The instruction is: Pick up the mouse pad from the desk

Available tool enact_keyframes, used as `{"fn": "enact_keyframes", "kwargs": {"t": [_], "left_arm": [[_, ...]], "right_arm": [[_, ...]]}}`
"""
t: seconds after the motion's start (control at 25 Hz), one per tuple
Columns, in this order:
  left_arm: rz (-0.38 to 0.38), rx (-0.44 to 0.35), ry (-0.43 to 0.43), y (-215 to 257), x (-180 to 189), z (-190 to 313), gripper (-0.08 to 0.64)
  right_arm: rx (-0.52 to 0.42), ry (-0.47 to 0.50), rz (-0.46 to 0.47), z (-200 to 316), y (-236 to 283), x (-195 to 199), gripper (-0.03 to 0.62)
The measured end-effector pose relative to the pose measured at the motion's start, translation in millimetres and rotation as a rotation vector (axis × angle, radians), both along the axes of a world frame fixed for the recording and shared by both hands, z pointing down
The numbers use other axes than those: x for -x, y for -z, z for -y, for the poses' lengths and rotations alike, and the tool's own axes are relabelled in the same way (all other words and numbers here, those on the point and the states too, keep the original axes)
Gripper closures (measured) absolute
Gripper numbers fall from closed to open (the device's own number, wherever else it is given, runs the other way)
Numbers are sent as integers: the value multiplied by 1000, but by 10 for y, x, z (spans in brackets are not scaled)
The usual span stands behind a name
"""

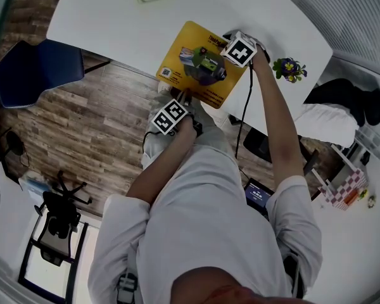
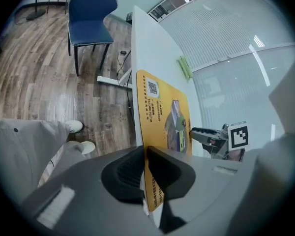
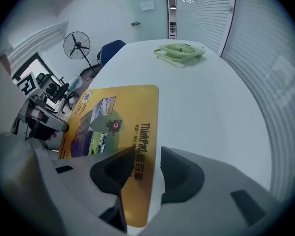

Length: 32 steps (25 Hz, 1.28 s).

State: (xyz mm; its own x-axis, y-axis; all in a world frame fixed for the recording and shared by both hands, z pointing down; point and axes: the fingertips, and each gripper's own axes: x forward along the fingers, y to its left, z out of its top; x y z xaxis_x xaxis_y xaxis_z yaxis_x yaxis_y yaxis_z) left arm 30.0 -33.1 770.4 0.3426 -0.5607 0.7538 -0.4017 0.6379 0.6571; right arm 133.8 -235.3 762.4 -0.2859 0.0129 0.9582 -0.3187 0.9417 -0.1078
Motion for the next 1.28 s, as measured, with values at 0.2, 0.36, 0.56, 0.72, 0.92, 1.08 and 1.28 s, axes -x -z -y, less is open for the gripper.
{"fn": "enact_keyframes", "kwargs": {"t": [0.2,0.36,0.56,0.72,0.92,1.08,1.28], "left_arm": [[5,-15,-20,24,-3,-16,561],[-9,-51,-28,122,-26,37,561],[-10,-57,-44,152,-43,33,561],[-9,-63,-56,138,-23,31,561],[-6,-64,-68,111,-27,30,561],[-26,-78,-71,167,-44,42,561],[-29,-79,-79,187,-44,37,561]], "right_arm": [[11,-9,-3,2,12,4,435],[20,-23,-17,-56,-21,-14,477],[-26,-43,-15,52,31,-40,591],[11,-34,11,16,62,23,591],[40,-4,-7,-128,-12,-16,591],[17,-16,26,-138,19,19,591],[-3,-22,34,-114,66,11,591]]}}
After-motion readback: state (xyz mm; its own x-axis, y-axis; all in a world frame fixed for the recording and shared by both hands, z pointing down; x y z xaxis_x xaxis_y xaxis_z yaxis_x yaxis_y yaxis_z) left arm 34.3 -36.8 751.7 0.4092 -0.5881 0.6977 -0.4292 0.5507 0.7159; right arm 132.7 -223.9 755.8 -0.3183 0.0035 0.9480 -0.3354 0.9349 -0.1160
